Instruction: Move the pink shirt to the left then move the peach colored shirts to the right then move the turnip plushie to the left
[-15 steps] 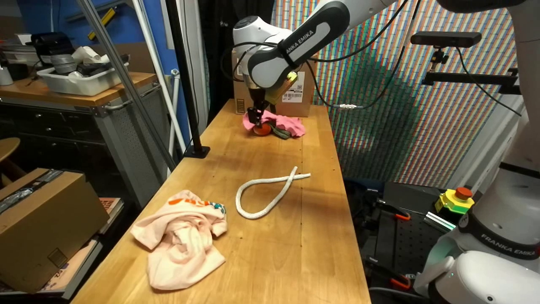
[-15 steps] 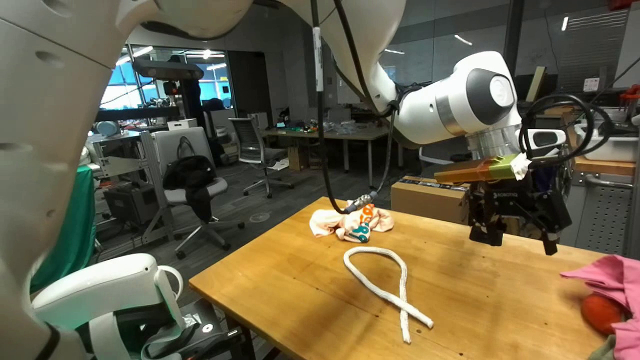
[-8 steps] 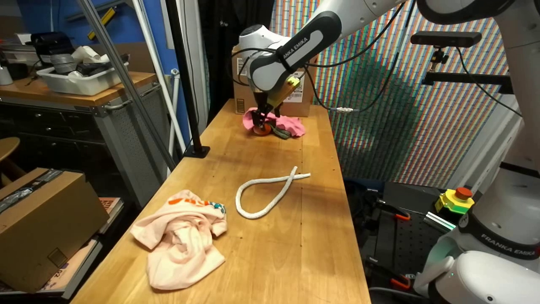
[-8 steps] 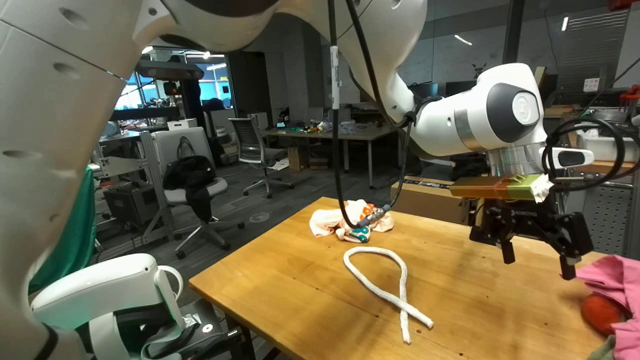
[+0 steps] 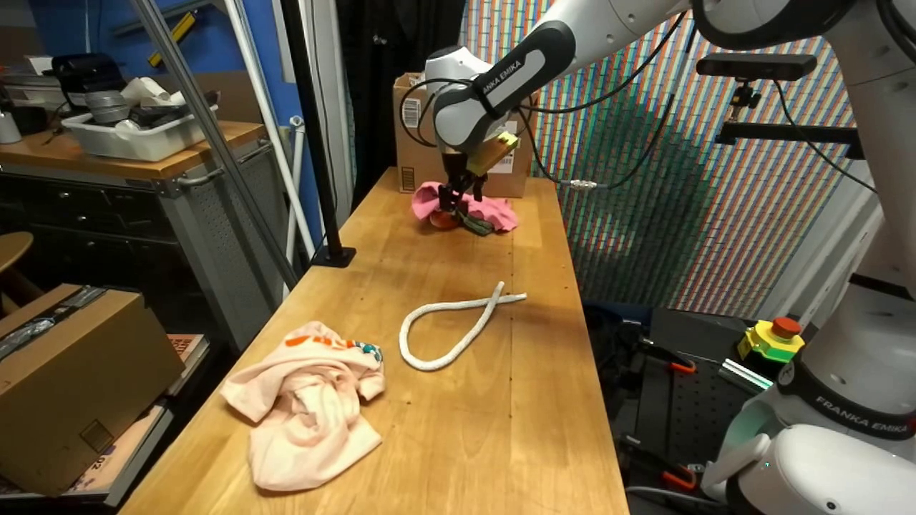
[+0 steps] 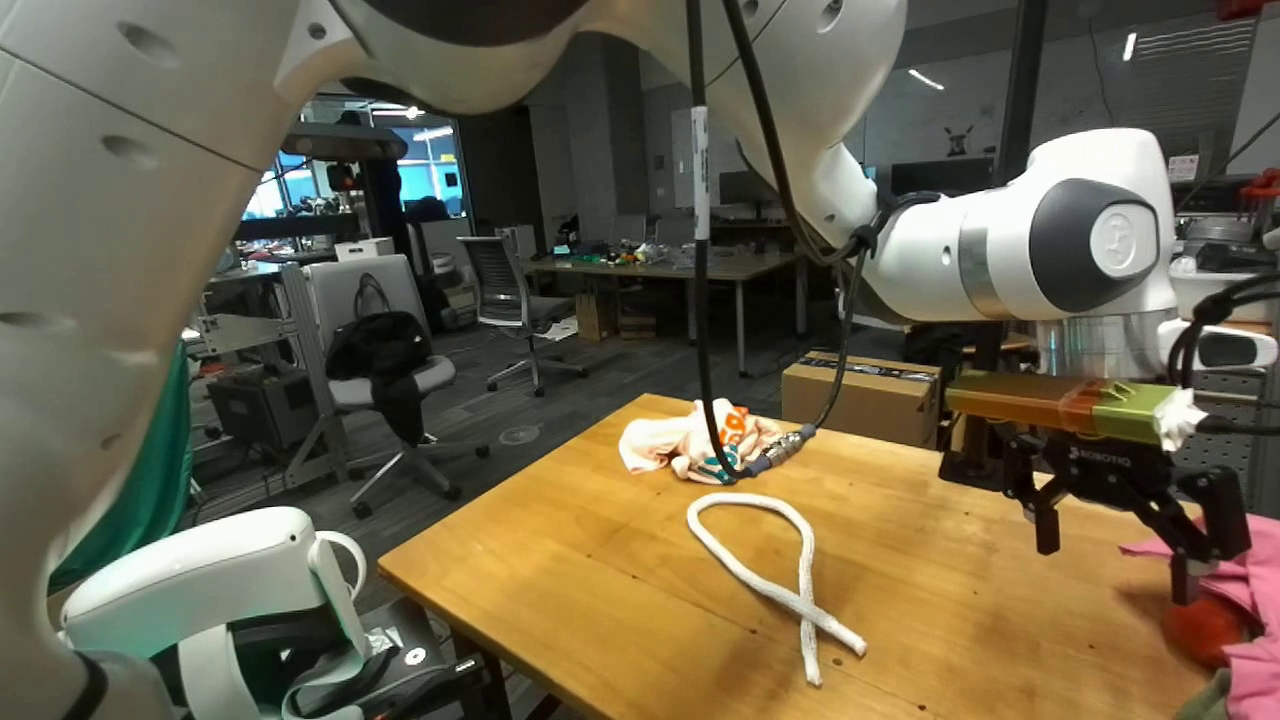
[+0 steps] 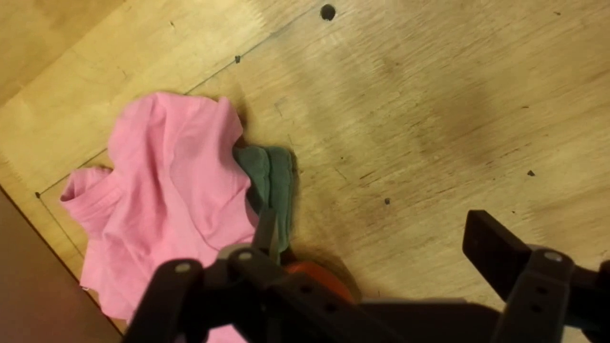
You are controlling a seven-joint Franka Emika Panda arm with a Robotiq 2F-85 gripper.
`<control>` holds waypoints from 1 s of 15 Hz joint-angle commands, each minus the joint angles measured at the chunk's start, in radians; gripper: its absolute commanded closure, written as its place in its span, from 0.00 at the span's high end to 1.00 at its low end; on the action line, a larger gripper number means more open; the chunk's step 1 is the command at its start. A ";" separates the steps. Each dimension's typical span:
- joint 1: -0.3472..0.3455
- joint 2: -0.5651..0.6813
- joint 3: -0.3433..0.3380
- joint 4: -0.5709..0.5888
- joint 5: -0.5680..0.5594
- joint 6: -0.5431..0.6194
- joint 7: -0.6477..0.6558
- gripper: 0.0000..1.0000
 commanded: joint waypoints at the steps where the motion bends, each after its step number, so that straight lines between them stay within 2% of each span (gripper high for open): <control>1: -0.039 0.034 0.015 0.059 0.063 -0.012 -0.090 1.00; 5: -0.052 0.070 0.013 0.090 0.084 -0.023 -0.128 1.00; 10: -0.052 0.131 0.007 0.144 0.081 -0.036 -0.130 1.00; 15: -0.074 0.170 0.018 0.191 0.124 -0.040 -0.132 1.00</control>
